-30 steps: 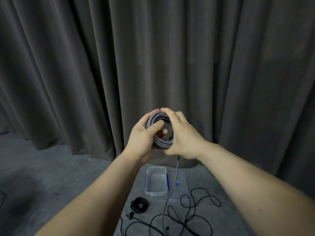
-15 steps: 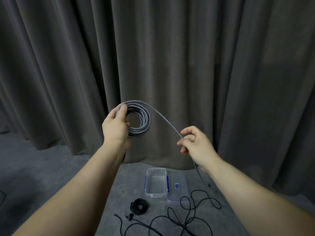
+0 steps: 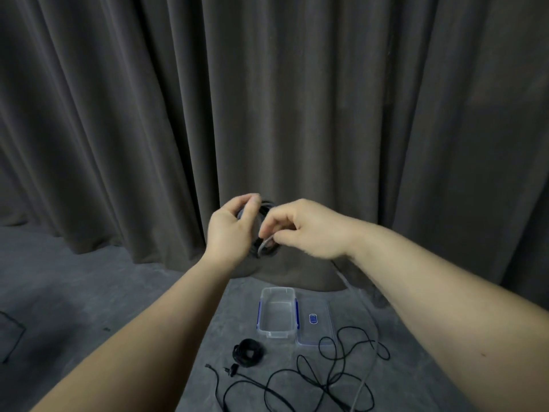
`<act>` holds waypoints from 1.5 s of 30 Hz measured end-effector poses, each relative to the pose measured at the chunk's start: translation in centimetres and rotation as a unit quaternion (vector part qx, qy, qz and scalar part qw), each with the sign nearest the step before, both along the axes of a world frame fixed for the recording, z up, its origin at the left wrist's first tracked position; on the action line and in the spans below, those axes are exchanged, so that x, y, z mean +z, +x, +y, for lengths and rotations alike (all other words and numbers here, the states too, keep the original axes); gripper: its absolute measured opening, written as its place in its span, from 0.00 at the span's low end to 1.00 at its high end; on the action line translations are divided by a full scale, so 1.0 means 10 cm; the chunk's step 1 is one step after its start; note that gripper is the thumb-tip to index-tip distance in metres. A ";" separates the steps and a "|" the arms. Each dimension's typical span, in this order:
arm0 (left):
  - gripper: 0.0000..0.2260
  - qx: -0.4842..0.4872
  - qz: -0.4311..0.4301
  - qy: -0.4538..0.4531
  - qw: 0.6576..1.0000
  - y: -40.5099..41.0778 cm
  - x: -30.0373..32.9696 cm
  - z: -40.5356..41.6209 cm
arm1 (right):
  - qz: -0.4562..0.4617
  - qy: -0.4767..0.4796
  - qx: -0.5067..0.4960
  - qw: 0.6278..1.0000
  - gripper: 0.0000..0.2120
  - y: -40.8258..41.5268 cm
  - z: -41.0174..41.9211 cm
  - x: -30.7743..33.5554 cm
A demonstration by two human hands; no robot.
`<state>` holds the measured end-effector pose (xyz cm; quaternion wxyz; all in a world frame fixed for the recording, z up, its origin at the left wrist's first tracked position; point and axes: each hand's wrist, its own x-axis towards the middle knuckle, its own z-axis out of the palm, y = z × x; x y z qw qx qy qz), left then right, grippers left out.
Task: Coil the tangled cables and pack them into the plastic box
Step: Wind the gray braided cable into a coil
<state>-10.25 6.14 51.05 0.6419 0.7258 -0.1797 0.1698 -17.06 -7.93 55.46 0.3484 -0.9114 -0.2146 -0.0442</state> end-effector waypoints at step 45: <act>0.08 -0.231 0.163 -0.034 0.959 -0.27 -0.03 -0.35 | -0.105 0.203 -0.254 0.940 0.23 0.24 -0.29 -0.46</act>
